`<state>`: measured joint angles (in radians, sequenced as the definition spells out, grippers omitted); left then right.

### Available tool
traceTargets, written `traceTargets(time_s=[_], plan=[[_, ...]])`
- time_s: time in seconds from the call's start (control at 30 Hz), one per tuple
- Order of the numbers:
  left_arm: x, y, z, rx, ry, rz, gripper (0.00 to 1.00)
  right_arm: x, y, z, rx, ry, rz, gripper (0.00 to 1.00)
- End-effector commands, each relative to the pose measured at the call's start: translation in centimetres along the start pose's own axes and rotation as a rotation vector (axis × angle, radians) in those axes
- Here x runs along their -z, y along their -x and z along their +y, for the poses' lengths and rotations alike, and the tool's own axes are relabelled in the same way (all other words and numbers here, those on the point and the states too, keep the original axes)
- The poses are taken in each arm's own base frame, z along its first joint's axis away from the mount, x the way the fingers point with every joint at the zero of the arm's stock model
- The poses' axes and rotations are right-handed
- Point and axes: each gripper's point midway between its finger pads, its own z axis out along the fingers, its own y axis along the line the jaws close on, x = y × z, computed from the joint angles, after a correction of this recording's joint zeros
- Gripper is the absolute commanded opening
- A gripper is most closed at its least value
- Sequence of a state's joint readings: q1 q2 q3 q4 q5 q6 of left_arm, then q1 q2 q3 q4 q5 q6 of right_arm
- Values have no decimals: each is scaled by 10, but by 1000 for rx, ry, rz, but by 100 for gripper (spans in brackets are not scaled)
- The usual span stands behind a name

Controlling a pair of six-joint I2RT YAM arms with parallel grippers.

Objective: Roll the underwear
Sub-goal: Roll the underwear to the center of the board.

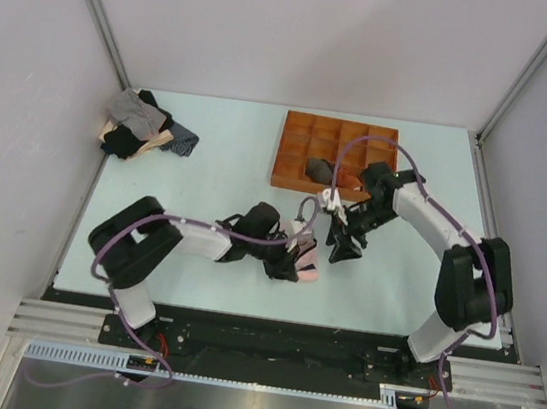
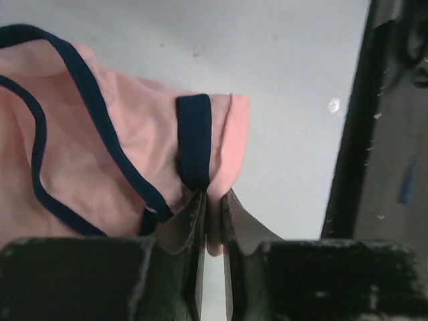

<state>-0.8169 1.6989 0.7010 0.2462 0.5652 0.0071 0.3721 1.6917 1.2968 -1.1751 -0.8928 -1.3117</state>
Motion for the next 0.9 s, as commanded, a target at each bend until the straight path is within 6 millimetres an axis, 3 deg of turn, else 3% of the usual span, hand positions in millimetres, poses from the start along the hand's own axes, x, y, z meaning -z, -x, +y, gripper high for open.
traceTargets(time_s=[0.0, 0.03, 0.13, 0.2, 0.4, 0.53, 0.67, 0.73, 0.77, 0.8, 0.87], plan=[[-2, -47, -6, 346, -170, 207, 17, -33, -6, 15, 272, -22, 64, 57], [-6, -57, -2, 380, -172, 237, 18, -50, -13, 15, 339, -43, 126, 57], [-8, -66, 4, 438, -174, 277, 21, -69, -15, 10, 501, -151, 201, 60], [-9, -69, 7, 457, -168, 280, 21, -71, -10, -4, 582, -236, 224, 62], [-9, -68, 12, 479, -158, 262, 25, -81, -27, -26, 602, -313, 294, 60], [-9, -64, 16, 494, -148, 252, 28, -87, -36, -25, 595, -299, 316, 58], [-7, -45, 22, 494, -137, 161, 37, -95, -54, -24, 566, -262, 363, 51], [2, -12, 22, 494, -161, 32, 42, -99, -63, -21, 547, -238, 385, 44], [8, -10, 21, 508, -155, -2, 45, -100, -66, -19, 542, -224, 391, 35], [21, 18, 26, 457, -142, -105, 49, -101, -71, -14, 525, -195, 400, 29], [35, 29, 26, 439, -106, -178, 52, -102, -72, -10, 496, -161, 395, 18]])
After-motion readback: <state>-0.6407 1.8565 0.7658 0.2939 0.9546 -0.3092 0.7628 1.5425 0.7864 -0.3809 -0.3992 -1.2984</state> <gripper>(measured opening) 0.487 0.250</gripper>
